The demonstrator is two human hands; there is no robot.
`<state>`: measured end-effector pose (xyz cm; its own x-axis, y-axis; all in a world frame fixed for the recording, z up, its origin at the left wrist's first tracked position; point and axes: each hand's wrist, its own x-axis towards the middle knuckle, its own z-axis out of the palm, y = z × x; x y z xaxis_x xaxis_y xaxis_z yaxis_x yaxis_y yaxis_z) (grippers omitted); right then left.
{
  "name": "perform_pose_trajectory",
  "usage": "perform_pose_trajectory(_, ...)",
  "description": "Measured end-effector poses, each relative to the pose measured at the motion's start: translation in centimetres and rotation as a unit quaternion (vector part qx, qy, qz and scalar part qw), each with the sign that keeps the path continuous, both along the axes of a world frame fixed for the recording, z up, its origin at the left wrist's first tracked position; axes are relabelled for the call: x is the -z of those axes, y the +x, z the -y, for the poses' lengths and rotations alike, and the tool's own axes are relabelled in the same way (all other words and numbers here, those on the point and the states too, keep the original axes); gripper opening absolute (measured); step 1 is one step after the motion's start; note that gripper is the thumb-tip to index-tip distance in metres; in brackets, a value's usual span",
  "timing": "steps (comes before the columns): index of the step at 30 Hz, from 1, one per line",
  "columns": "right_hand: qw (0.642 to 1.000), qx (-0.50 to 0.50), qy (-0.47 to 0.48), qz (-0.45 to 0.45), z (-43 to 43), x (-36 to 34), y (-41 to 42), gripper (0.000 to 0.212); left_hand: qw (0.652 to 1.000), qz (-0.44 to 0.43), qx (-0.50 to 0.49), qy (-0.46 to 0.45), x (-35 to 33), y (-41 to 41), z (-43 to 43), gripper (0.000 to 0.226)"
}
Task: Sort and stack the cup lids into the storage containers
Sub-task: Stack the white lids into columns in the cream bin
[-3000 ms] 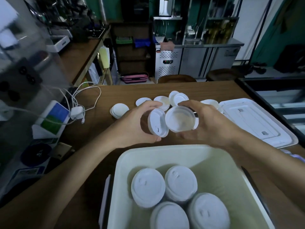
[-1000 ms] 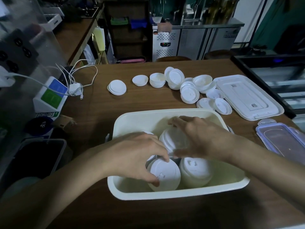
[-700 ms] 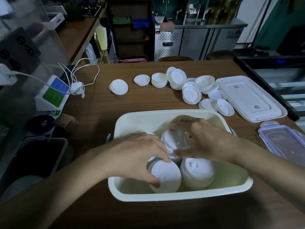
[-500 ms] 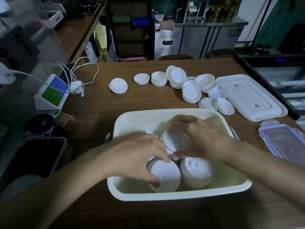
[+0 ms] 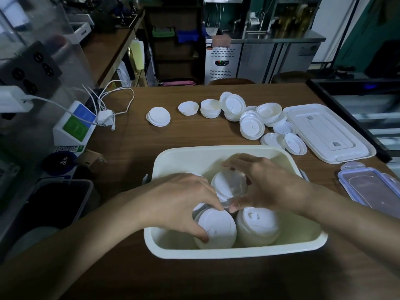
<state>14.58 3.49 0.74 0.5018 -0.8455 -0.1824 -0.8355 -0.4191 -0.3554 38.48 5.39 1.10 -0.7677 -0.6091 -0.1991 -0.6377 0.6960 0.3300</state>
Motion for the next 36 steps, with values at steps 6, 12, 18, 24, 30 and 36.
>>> perform_pose_trajectory(6,0.996,0.021,-0.008,0.086,0.0,-2.2,-1.5,0.060,0.999,-0.038,-0.032,0.000,-1.2,0.6,0.7,0.061)
perform_pose_trajectory(12,0.986,0.016,-0.051,0.155,0.9,-2.8,-1.2,0.038,0.984,-0.163,-0.074,0.018,-2.3,1.8,2.4,0.039)
perform_pose_trajectory(18,0.977,0.026,-0.072,0.202,3.7,-3.2,0.1,0.027,0.950,-0.268,-0.159,-0.005,-2.8,4.5,5.6,0.026)
perform_pose_trajectory(24,0.974,0.036,-0.090,0.203,9.0,-2.5,2.5,0.028,0.904,-0.307,-0.297,-0.008,-0.2,7.1,10.4,0.029)
perform_pose_trajectory(30,0.983,0.035,-0.074,0.166,15.5,-1.0,4.4,0.045,0.881,-0.285,-0.371,-0.068,4.2,9.1,15.7,0.055)
perform_pose_trajectory(36,0.991,0.018,-0.092,0.095,23.4,1.6,6.8,0.064,0.879,-0.209,-0.418,-0.093,7.6,10.6,21.2,0.095)
